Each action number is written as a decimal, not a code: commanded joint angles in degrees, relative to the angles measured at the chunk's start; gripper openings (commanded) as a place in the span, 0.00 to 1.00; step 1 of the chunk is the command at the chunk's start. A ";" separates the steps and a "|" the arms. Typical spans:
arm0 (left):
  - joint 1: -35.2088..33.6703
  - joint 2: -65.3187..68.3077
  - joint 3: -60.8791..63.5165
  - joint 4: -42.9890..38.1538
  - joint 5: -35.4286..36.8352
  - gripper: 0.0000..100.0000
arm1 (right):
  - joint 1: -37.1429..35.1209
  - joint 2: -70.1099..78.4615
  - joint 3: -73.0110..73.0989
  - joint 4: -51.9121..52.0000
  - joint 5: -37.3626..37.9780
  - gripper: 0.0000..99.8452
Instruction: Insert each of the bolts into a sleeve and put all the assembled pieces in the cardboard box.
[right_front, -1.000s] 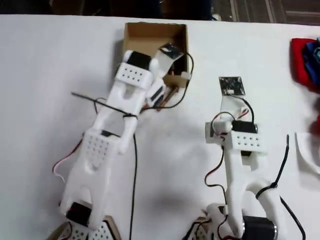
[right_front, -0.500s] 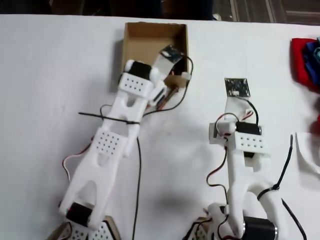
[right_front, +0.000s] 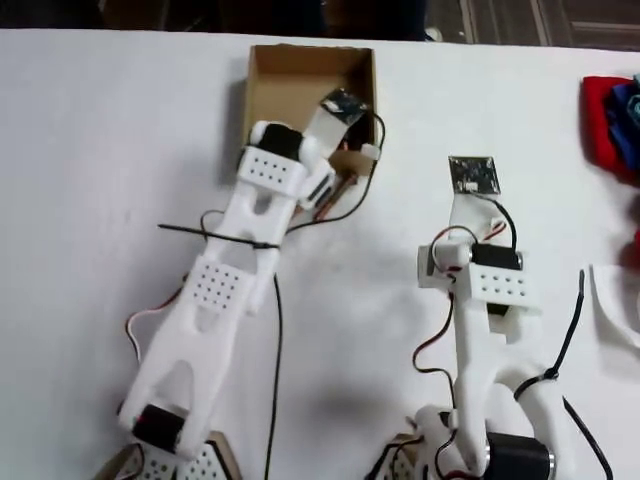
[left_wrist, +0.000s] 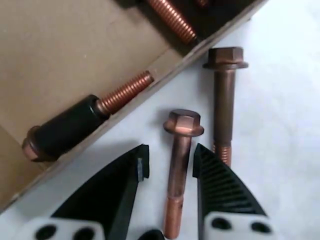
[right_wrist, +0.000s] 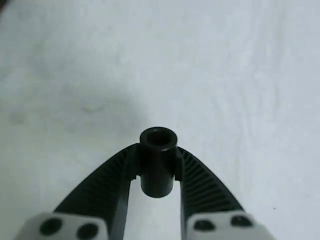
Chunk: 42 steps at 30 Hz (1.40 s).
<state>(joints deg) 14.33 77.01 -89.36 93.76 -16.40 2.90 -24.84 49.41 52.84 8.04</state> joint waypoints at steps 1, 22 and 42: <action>-0.44 -0.70 -2.33 -0.79 -0.35 0.17 | 0.22 -2.42 -0.26 -0.66 0.00 0.02; -0.44 -1.49 -3.82 8.88 0.00 0.02 | 0.40 -2.42 -0.26 -0.57 0.00 0.02; 7.74 -33.85 48.13 8.18 11.43 0.03 | 0.48 -2.77 -0.26 -0.57 0.00 0.02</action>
<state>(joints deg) 21.27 49.85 -46.64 101.41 -6.55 2.90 -24.84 49.41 52.84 8.04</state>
